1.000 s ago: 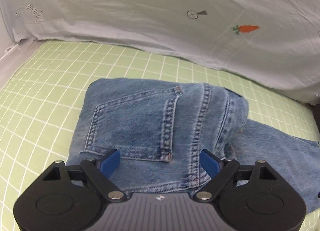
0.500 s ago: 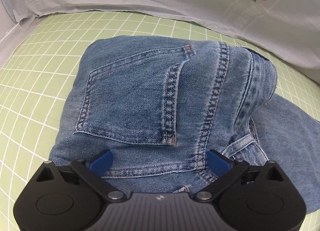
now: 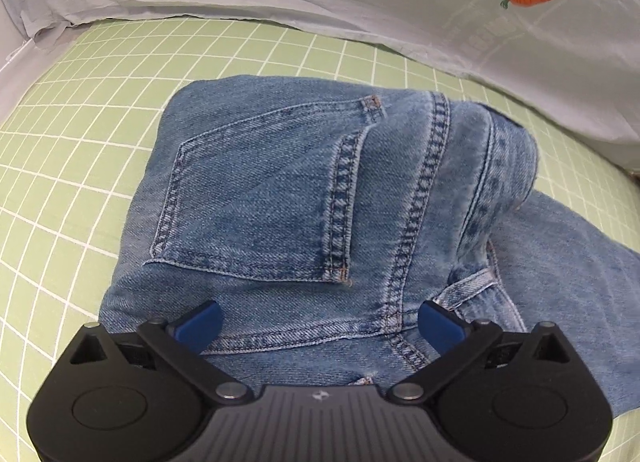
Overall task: Fold clothes
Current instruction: 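Move the right gripper to the jeans leg hems and grasp them, then lift the hems with the right gripper, fold them onto the waistband, open, then press both open grippers on the folded jeans to flatten them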
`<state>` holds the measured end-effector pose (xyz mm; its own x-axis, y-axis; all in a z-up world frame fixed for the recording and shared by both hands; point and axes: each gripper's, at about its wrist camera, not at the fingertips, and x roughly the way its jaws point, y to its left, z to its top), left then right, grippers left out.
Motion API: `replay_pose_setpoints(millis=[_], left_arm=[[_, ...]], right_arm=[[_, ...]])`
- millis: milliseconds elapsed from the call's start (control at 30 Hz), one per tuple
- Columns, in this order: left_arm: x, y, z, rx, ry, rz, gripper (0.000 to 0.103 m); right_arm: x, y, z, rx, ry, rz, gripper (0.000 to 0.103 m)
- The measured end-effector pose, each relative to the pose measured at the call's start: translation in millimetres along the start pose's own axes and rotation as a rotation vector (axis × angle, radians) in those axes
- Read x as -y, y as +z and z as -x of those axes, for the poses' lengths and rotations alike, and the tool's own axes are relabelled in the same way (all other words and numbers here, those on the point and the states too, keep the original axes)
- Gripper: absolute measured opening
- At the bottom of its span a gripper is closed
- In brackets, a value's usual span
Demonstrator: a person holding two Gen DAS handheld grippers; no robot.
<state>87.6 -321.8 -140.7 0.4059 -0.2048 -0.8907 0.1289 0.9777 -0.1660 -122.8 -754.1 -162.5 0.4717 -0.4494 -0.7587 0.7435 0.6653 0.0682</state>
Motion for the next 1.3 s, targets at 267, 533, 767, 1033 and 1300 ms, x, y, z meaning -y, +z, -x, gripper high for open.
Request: replay_pose_setpoints(millis=[267, 533, 767, 1033, 1300], left_arm=[[-27, -10, 36, 0.071, -0.033, 0.024, 0.103], [-75, -14, 56, 0.101, -0.020, 0.012, 0.103], [-97, -20, 56, 0.086, -0.032, -0.004, 0.103], [-101, -19, 51, 0.094, -0.043, -0.052, 0.103], [-107, -2, 40, 0.095, -0.028, -0.022, 0.103]], right_arm=[[-38, 23, 60, 0.160, 0.090, 0.039, 0.016], [-115, 13, 106, 0.259, 0.130, 0.201, 0.016], [-216, -62, 112, 0.289, 0.079, 0.759, 0.018], [-260, -148, 95, 0.118, 0.147, 0.982, 0.034], [-225, -81, 115, 0.184, 0.233, 0.505, 0.072]])
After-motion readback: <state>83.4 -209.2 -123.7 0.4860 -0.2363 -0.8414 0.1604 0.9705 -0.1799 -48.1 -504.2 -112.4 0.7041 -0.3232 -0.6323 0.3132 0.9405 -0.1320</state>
